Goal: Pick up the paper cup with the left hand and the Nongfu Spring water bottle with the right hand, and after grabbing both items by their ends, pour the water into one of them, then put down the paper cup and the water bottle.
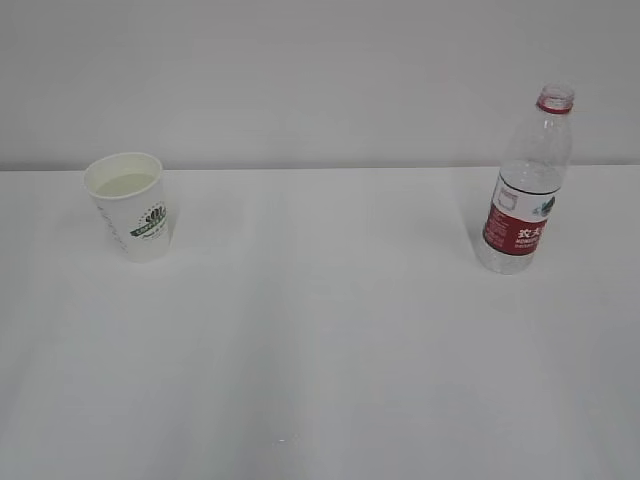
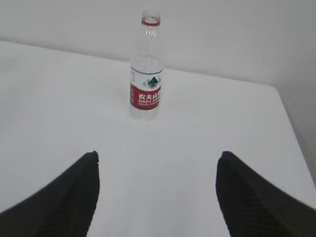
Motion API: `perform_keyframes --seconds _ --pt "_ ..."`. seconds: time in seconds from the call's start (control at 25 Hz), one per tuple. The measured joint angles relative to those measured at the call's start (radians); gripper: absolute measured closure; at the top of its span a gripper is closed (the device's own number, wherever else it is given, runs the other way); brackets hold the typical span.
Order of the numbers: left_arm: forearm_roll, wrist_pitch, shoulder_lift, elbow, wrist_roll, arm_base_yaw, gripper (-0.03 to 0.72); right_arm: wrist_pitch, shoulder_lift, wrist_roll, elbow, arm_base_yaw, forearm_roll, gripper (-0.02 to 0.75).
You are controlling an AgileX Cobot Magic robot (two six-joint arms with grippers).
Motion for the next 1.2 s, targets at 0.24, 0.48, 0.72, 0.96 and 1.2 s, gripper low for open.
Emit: perform_keyframes --seconds 0.24,0.48,0.72,0.96,1.2 --pt "-0.002 0.114 0.0 -0.001 0.0 0.0 0.136 0.139 -0.01 0.0 -0.005 0.0 0.043 0.183" --pt "0.002 0.137 0.0 0.022 0.0 0.0 0.136 0.178 -0.01 0.0 0.012 0.0 0.044 0.183" --pt "0.003 0.137 0.0 0.047 0.0 0.0 0.136 0.18 -0.01 -0.001 0.013 0.0 0.044 0.183" --pt "-0.018 0.133 0.0 0.051 0.0 0.0 0.137 0.18 -0.01 -0.001 0.013 0.0 0.044 0.183" --pt "-0.028 0.158 0.0 0.051 0.0 0.0 0.139 0.18 -0.01 -0.001 0.013 0.0 0.044 0.183"
